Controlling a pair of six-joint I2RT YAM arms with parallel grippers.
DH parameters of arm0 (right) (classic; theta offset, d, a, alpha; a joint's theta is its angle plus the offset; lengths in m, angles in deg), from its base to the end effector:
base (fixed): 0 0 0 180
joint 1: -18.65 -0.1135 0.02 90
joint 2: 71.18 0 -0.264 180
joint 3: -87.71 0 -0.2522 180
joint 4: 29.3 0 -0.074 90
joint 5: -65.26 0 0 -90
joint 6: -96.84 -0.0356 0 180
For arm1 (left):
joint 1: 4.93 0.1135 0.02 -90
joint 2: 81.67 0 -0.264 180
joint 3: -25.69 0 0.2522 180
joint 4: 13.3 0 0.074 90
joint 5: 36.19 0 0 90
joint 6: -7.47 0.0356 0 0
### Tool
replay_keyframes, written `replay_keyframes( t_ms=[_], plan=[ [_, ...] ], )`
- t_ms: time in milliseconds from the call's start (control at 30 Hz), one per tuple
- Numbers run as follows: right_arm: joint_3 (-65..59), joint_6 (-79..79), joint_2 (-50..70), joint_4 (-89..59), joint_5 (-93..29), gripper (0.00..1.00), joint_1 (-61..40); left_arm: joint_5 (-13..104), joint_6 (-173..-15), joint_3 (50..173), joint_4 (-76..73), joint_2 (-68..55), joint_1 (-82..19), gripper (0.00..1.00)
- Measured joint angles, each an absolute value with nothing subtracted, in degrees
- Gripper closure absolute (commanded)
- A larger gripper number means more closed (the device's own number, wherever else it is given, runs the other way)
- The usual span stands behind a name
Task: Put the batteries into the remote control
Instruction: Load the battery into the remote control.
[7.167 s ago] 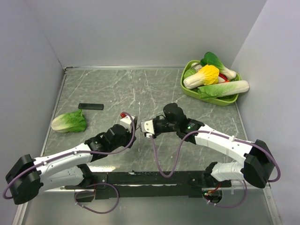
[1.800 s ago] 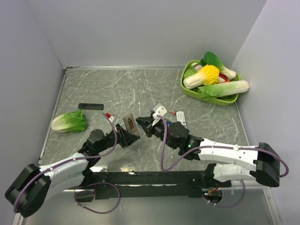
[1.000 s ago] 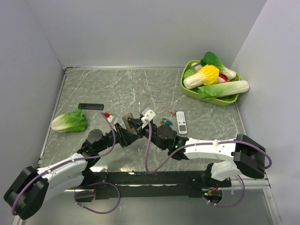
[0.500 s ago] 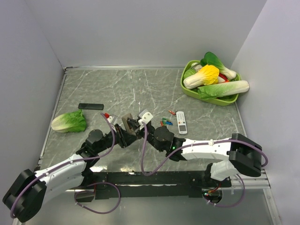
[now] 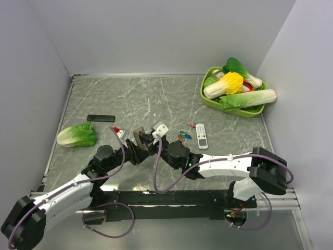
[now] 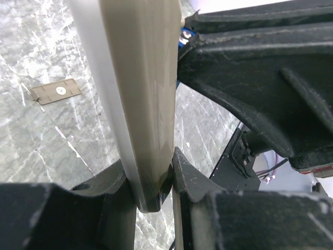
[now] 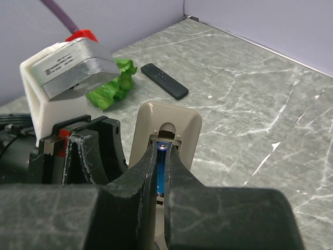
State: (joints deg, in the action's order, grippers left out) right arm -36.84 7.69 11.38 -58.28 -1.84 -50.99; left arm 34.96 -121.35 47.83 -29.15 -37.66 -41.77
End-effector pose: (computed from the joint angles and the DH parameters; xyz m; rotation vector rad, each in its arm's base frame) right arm 0.1233 0.2924 0.2638 -0.6267 1.4464 0.6426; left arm 0.1302 -0.1119 0.1917 0.2399 1.8201 -1.2404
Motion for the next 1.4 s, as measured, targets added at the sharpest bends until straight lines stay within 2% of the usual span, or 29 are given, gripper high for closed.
replay_keyframes(
  t_ms=[233, 1400],
  plan=[
    [-36.16, 4.5, 12.21, -59.29, 0.39, 0.85, -51.41, 36.4, -120.81, 47.83, -27.38, -40.37, -41.77, 0.99],
    [-33.08, 5.02, 14.57, -52.47, 5.92, 0.74, -51.58, 34.87, -122.43, 48.2, -31.9, -30.84, -41.64, 0.96]
  ],
)
